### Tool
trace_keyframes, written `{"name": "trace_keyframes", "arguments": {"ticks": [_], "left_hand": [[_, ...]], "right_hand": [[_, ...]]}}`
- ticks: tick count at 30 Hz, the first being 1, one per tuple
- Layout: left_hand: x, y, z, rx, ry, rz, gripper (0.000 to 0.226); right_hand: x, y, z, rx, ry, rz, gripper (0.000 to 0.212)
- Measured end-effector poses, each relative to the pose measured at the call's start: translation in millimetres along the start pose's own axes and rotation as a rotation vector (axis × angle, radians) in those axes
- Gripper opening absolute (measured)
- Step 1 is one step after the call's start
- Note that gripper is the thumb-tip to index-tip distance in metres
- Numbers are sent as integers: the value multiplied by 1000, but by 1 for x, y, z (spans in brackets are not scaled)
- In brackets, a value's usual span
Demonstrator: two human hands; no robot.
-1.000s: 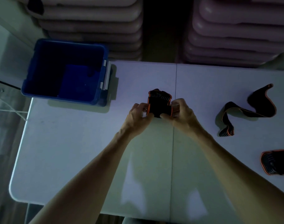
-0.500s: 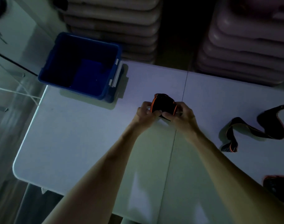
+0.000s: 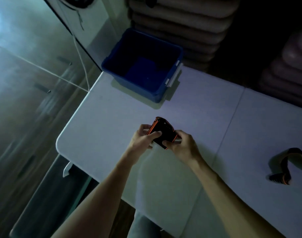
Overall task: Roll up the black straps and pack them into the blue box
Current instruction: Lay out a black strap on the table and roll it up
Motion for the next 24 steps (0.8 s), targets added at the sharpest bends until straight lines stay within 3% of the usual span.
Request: {"name": "trace_keyframes", "arguments": {"ticks": [5, 13, 17, 24], "left_hand": [[73, -16, 3, -7, 144, 72, 30], [158, -20, 23, -38, 215, 171, 53], [168, -20, 34, -81, 202, 262, 62], [170, 4, 19, -257, 291, 419, 51]], "right_hand": [[-67, -32, 10, 18, -68, -128, 33], [-145, -72, 27, 36, -55, -165, 36], [-150, -76, 29, 25, 1, -158, 49], [-139, -64, 22, -50, 13, -136, 68]]}}
Point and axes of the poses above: each hand's wrist, its own z-axis towards the middle knuckle, its own x-axis out of the back of the hand, y = z × x, the point moved 7 cm from there along z, towards the middle knuckle, and after that the axes turned 2 degrees about -x, right-handed, at the moved point
